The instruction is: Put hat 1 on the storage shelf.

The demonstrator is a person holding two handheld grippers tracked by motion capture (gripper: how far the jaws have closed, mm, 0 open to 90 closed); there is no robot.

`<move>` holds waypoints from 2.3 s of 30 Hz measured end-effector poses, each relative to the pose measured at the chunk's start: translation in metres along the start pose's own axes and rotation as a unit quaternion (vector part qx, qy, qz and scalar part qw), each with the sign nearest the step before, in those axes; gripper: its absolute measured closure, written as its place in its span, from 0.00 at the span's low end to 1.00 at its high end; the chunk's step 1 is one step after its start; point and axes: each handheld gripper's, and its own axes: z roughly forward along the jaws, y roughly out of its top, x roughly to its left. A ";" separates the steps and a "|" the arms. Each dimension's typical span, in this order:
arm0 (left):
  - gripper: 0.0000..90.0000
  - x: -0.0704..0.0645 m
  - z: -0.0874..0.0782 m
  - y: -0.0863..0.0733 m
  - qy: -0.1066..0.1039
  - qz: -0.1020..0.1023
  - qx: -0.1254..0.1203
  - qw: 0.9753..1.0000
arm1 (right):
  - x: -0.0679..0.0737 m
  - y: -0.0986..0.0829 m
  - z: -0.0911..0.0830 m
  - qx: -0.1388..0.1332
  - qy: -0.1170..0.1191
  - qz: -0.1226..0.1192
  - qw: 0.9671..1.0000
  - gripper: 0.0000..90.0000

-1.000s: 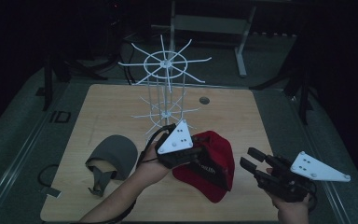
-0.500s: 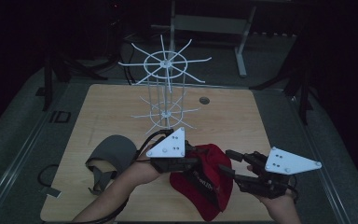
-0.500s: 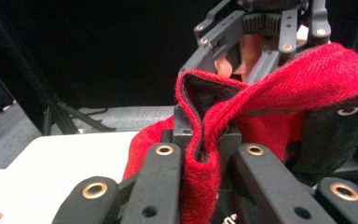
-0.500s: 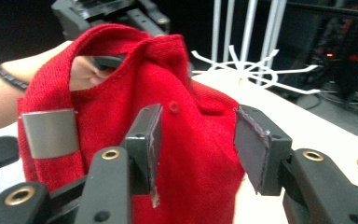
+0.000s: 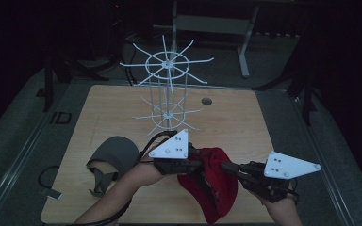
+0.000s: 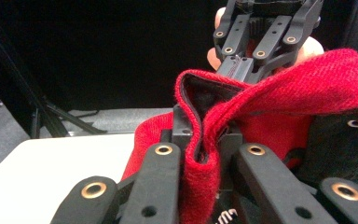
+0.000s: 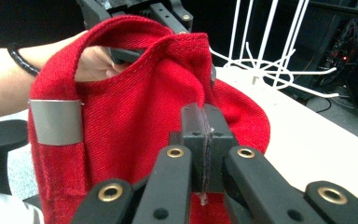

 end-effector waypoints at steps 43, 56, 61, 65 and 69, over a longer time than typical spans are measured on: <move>0.51 -0.015 -0.052 -0.055 0.202 -0.104 -0.009 0.974 | -0.029 0.027 -0.057 -0.108 -0.134 0.045 0.984 1.00; 0.51 -0.019 -0.062 -0.078 0.207 -0.131 -0.006 0.969 | -0.045 0.073 -0.047 -0.127 -0.191 0.013 0.973 1.00; 0.51 -0.021 -0.063 -0.082 0.208 -0.135 -0.003 0.969 | -0.052 0.096 -0.038 -0.134 -0.194 0.009 0.972 1.00; 0.51 -0.021 -0.063 -0.087 0.206 -0.141 0.000 0.968 | -0.053 0.108 -0.031 -0.136 -0.192 0.005 0.972 1.00; 0.51 -0.021 -0.064 -0.091 0.210 -0.146 0.001 0.967 | -0.049 0.117 -0.018 -0.128 -0.177 -0.008 0.976 1.00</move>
